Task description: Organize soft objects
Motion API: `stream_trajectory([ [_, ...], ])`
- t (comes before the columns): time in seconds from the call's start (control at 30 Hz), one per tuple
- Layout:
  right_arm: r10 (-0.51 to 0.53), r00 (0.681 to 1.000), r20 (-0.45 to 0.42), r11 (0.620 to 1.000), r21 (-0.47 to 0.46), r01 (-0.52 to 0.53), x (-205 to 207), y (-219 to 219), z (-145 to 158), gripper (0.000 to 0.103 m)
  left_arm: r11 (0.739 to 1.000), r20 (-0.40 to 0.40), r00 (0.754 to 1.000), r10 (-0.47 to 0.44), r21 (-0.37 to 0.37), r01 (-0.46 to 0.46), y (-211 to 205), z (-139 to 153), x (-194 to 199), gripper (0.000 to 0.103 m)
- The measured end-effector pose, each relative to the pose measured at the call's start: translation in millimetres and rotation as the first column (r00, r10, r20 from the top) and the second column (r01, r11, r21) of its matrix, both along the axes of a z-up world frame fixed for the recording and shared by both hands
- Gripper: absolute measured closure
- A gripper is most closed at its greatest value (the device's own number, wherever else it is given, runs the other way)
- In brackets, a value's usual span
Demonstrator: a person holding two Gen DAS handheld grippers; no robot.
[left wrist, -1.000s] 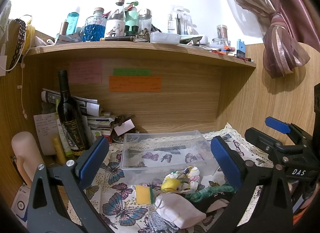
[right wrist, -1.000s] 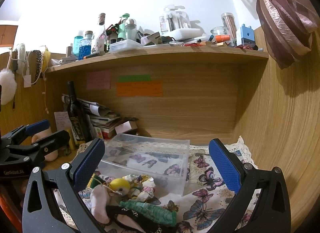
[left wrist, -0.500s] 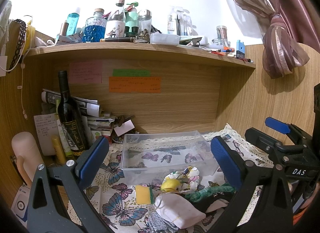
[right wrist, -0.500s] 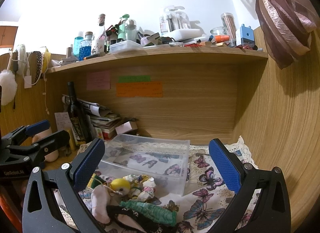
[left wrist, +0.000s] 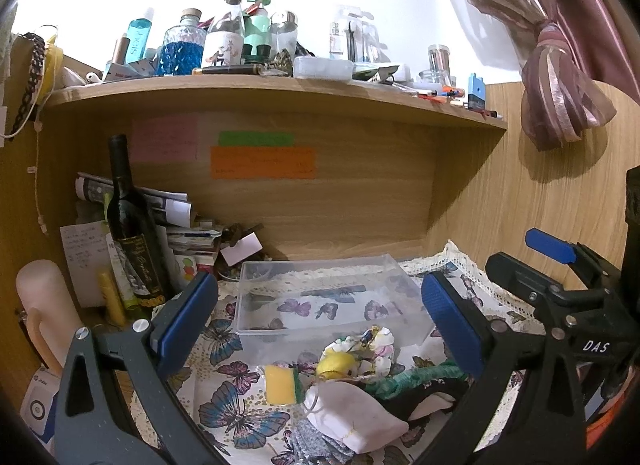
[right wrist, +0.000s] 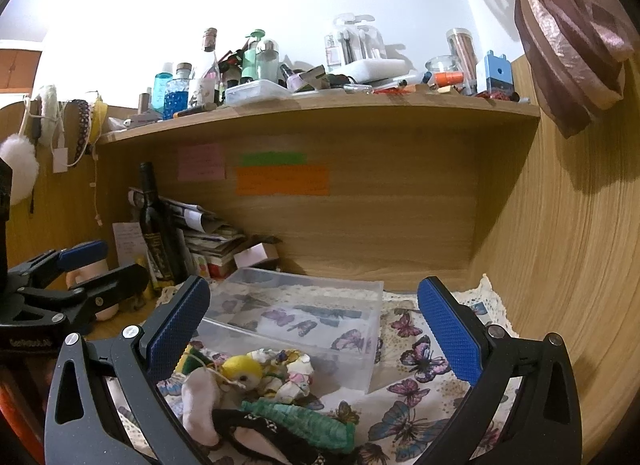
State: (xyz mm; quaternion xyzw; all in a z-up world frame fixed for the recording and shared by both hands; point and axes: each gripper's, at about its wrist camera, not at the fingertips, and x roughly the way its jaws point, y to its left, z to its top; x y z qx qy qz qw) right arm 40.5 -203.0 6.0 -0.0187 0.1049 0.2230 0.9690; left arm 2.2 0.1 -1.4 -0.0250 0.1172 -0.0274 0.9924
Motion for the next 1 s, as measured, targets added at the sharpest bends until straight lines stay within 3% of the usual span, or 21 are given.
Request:
stream_trajectory([
  [0.1,-0.007,1.0,-0.009,1.0,-0.006,0.007,3,-3,-4,0.004,1.0,-0.014,1.0,-0.003,0.006,0.003,1,-3,3,0.001],
  [0.17,-0.01,1.0,-0.029,1.0,-0.027,0.009,8,-5,-7,0.017,1.0,-0.027,1.0,0.008,0.005,-0.007,4,-6,6,0.008],
  [0.23,-0.015,0.999,-0.049,0.999,-0.044,0.012,12,-7,-12,0.023,1.0,-0.046,0.999,0.019,0.003,-0.019,8,-9,10,0.02],
  [0.33,-0.011,0.995,-0.099,0.997,-0.073,0.003,21,-10,-25,0.031,0.999,-0.085,0.996,0.04,0.007,-0.039,16,-17,18,0.025],
  [0.5,0.011,0.982,-0.19,0.994,-0.101,-0.031,31,-11,-47,0.038,0.998,-0.184,0.981,0.063,0.004,-0.063,28,-40,30,0.041],
  [0.7,0.06,0.956,-0.288,0.987,-0.124,-0.099,53,-1,-65,0.039,0.997,-0.302,0.95,0.075,0.011,-0.075,34,-73,43,0.047],
  [0.87,0.096,0.923,-0.373,0.972,-0.165,-0.167,80,13,-76,0.05,0.998,-0.373,0.926,0.065,0.004,-0.068,37,-92,55,0.049],
  [1.0,0.113,0.892,-0.438,0.959,-0.188,-0.214,97,25,-88,0.052,0.999,-0.41,0.911,0.049,0.001,-0.054,37,-102,67,0.049],
])
